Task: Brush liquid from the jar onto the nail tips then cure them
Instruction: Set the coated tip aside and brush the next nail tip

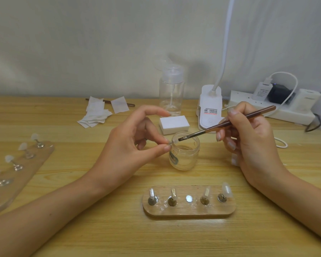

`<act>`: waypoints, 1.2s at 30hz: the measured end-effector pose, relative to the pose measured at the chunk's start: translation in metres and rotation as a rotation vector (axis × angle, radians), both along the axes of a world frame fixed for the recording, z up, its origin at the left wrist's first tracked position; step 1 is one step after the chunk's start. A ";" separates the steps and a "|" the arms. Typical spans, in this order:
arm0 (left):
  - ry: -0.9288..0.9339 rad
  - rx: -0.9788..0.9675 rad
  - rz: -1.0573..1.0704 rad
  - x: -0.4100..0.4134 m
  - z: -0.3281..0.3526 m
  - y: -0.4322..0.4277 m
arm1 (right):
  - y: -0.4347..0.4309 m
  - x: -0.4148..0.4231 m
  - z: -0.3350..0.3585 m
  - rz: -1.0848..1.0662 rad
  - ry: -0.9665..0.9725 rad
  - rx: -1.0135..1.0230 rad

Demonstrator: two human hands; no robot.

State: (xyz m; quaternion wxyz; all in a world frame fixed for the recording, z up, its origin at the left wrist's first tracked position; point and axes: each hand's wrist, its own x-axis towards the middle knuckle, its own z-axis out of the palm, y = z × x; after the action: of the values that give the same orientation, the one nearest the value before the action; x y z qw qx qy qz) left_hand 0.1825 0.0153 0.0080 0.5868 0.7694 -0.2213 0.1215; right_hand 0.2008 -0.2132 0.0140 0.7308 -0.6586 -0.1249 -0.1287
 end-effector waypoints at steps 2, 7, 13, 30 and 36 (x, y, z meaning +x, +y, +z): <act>0.008 -0.009 -0.001 0.000 0.000 0.000 | 0.000 0.000 0.001 0.040 -0.032 0.040; 0.028 -0.017 -0.004 0.000 0.000 0.001 | 0.003 -0.002 0.001 0.051 -0.017 -0.005; 0.036 -0.021 -0.008 0.000 0.000 0.001 | 0.002 -0.003 0.003 0.100 -0.027 0.058; 0.073 -0.041 -0.014 -0.002 0.002 -0.001 | 0.002 -0.001 0.002 0.028 0.014 0.052; 0.075 -0.039 -0.026 -0.003 0.002 0.000 | 0.005 -0.003 0.002 0.071 -0.002 0.003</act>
State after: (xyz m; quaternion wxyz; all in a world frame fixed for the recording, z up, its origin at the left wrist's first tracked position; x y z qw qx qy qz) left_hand 0.1799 0.0148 0.0100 0.6112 0.7588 -0.2065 0.0893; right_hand 0.1974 -0.2086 0.0160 0.7359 -0.6524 -0.1488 -0.1037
